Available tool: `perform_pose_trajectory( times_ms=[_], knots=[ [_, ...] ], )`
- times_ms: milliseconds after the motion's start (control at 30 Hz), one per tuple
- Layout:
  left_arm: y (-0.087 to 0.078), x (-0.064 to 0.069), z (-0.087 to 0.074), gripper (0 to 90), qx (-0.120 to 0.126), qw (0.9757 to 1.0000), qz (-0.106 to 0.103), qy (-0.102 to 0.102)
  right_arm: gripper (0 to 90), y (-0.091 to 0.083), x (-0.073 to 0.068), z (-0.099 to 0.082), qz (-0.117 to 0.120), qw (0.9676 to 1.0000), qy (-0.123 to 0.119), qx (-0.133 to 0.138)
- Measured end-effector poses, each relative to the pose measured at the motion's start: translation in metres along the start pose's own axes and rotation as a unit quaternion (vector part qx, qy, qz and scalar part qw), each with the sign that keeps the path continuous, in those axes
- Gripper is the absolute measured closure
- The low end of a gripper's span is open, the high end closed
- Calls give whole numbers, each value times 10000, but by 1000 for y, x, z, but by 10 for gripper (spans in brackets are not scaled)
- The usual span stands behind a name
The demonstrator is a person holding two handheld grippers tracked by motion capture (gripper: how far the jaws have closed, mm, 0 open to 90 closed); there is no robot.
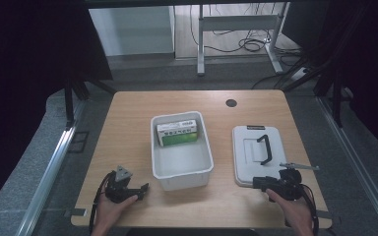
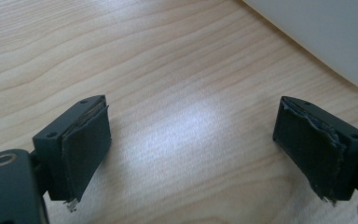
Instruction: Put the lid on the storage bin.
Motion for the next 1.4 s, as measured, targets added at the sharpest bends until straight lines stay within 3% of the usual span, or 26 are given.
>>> perform_pose_trajectory(
  times_ms=[167, 400, 1067, 1200, 1400],
  knots=[
    [-5, -5, -4, 125, -11, 10000, 75, -5, 376, 8, -2, 3, -68, 9999, -42, -103],
    [-17, -3, -3, 122, 93, 9999, -14, -125, 377, 6, -4, -1, -153, 9997, -73, -159],
    [-17, 11, -2, 128, -3, 9997, -187, -176, 376, 8, -4, -12, -188, 9990, -124, -381],
    [-21, 10, 0, 128, 31, 9985, -359, -424, 377, 8, -4, -12, -172, 9991, -101, -387],
    [-20, 2, -6, 140, -148, 9985, -190, -496, 376, 10, -5, -5, -175, 9991, -92, -386]
  ],
)
Point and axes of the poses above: each handheld gripper's, and its own axes: y roughly forward along the jaws, z roughly out of its top, x roughly to its right, the point moved 7 cm from there along y, roughly forward along the jaws, and after that the axes turned 11 degrees about z, right-handed, at the moved point
